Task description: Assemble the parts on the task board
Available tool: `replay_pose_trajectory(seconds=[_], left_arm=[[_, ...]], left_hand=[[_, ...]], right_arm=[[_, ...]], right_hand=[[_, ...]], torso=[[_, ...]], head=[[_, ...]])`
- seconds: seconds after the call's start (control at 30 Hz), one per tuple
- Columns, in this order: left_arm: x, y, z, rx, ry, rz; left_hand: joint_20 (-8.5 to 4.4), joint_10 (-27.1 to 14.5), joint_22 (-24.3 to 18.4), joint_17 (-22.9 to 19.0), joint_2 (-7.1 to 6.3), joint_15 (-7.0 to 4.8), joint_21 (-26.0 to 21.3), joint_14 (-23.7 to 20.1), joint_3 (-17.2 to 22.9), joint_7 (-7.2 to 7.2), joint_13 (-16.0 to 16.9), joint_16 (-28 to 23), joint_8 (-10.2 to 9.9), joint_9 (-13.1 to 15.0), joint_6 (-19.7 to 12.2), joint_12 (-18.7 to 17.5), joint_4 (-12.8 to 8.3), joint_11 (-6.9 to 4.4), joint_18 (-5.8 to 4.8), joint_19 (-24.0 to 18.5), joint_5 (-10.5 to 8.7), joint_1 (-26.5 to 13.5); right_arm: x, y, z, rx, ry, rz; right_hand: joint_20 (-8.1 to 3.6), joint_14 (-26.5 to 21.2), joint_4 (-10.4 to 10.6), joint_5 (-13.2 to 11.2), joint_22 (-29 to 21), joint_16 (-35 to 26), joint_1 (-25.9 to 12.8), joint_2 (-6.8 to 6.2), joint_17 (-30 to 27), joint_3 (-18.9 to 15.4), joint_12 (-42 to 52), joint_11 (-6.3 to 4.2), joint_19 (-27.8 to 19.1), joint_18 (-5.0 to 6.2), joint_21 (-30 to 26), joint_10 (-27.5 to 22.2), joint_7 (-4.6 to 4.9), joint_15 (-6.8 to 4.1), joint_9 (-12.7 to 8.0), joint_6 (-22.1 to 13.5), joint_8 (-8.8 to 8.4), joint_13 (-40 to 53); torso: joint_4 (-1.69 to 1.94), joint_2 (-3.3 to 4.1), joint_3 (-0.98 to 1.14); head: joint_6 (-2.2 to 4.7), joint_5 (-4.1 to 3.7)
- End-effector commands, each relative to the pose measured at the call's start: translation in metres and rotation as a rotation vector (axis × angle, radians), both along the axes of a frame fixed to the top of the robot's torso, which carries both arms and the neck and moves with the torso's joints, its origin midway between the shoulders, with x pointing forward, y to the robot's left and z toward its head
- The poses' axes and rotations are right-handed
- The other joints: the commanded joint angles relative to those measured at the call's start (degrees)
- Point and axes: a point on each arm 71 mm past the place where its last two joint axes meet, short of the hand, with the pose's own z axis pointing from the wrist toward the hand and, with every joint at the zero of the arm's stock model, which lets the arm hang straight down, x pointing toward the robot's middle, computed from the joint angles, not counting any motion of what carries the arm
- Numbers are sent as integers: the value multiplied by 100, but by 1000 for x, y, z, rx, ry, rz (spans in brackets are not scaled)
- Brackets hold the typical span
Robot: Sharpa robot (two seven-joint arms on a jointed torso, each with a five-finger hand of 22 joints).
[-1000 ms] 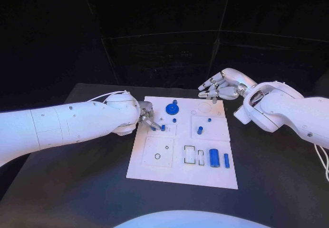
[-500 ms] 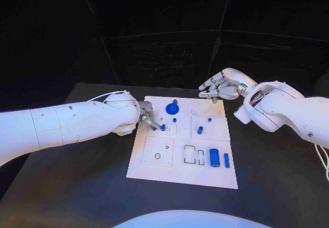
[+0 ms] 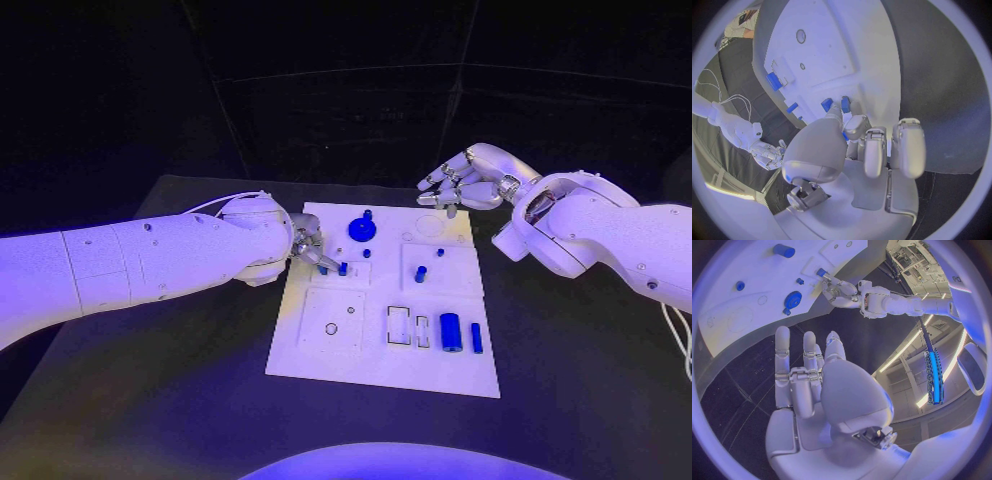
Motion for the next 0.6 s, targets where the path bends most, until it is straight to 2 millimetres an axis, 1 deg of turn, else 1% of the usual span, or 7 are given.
replay_pose_trajectory(seconds=[0.03, 0.17, 0.27, 0.33, 0.6], left_arm=[[-1, 1, -1, 2, 2, 11], [-1, 1, -1, -4, 6, 13], [-2, 1, -1, -6, 9, 13], [-2, 1, -1, -5, 12, 13], [-4, 1, -2, 5, 26, 11]], left_hand=[[-45, 45, 417, 1509, 1, -26, 27, 606, -43, -15, 8, 17, 35, 8, 18, 22, 12, -17, 6, 111, 28, -76], [-47, 50, 424, 1509, 15, -29, 31, 606, -69, -18, 12, 17, 43, 12, 19, 28, 37, -20, 4, 115, 29, -96], [-49, 52, 431, 1509, 29, -30, 36, 606, -77, -20, 14, 17, 48, 14, 21, 30, 48, -21, 3, 118, 30, -102], [-49, 53, 431, 1509, 30, -30, 36, 606, -77, -21, 15, 17, 48, 14, 21, 31, 48, -22, 3, 119, 30, -102], [-49, 54, 436, 1509, 37, -30, 40, 606, -76, -22, 16, 17, 50, 14, 22, 32, 49, -22, 1, 121, 30, -99]], right_arm=[[0, 1, 2, 1, -6, 4], [0, 1, 1, 1, -6, 4], [0, 1, 1, 1, -6, 4], [0, 1, 1, 1, -6, 4], [0, 1, 1, 1, -7, 5]], right_hand=[[6, 616, 21, -22, 10, 14, 5, 39, 1507, -4, 25, 13, 52, 15, -34, 2, 2, 33, 9, -50, 12, 8], [6, 616, 21, -22, 10, 14, 5, 39, 1507, -4, 25, 13, 52, 15, -34, 2, 2, 33, 9, -50, 12, 8], [6, 616, 21, -22, 10, 14, 5, 39, 1507, -4, 25, 13, 52, 15, -34, 2, 2, 33, 9, -50, 12, 8], [6, 616, 21, -22, 10, 14, 5, 39, 1507, -4, 25, 13, 52, 15, -34, 2, 2, 33, 9, -50, 12, 8], [6, 616, 21, -22, 10, 14, 5, 39, 1507, -4, 25, 13, 52, 15, -34, 2, 2, 33, 9, -50, 12, 8]], torso=[[-2, 0, -1], [1, 1, 0], [9, -1, -3], [9, -3, 0], [-2, -3, 1]], head=[[-2, -6], [-9, -7], [-10, -12], [-10, -7], [-11, 0]])
